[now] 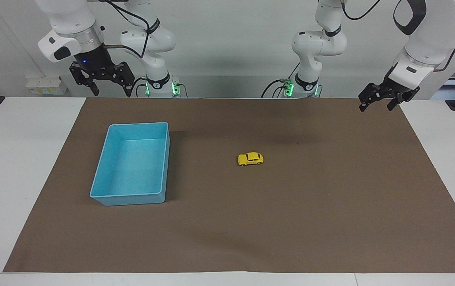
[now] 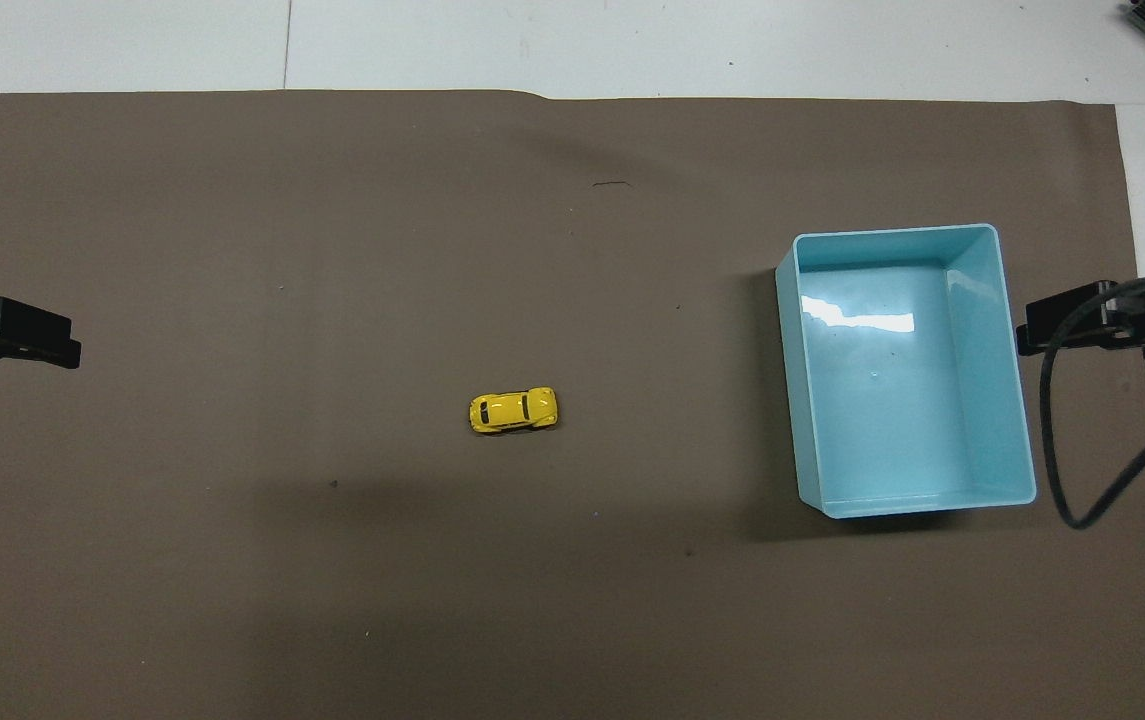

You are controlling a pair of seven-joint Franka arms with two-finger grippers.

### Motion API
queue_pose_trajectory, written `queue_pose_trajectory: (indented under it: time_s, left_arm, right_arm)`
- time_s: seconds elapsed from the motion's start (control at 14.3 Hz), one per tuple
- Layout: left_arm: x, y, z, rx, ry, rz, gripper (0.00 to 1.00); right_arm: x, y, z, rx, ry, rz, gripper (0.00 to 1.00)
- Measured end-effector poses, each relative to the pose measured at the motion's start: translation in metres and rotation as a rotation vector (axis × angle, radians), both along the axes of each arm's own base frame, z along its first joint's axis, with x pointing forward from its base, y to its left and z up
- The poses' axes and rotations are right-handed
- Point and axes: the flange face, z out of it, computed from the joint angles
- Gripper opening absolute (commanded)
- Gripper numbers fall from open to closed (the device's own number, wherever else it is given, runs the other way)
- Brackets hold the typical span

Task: Wind up and store yellow beetle car

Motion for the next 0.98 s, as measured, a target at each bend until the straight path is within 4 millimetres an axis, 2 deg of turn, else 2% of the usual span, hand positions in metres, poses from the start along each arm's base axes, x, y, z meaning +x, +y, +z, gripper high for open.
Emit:
queue_pose_trajectory:
  time_s: [0.56,0.98]
  left_arm:
    - [0.000,-0.004,0.000,-0.002,-0.003,-0.035,1.00]
    - [0.000,-0.011,0.000,-0.021,-0.011,-0.369,1.00]
  right_arm:
    - [0.000,-0.005,0.000,0.000,0.000,-0.009,1.00]
    - [0.000,-0.005,0.000,0.000,0.000,-0.009,1.00]
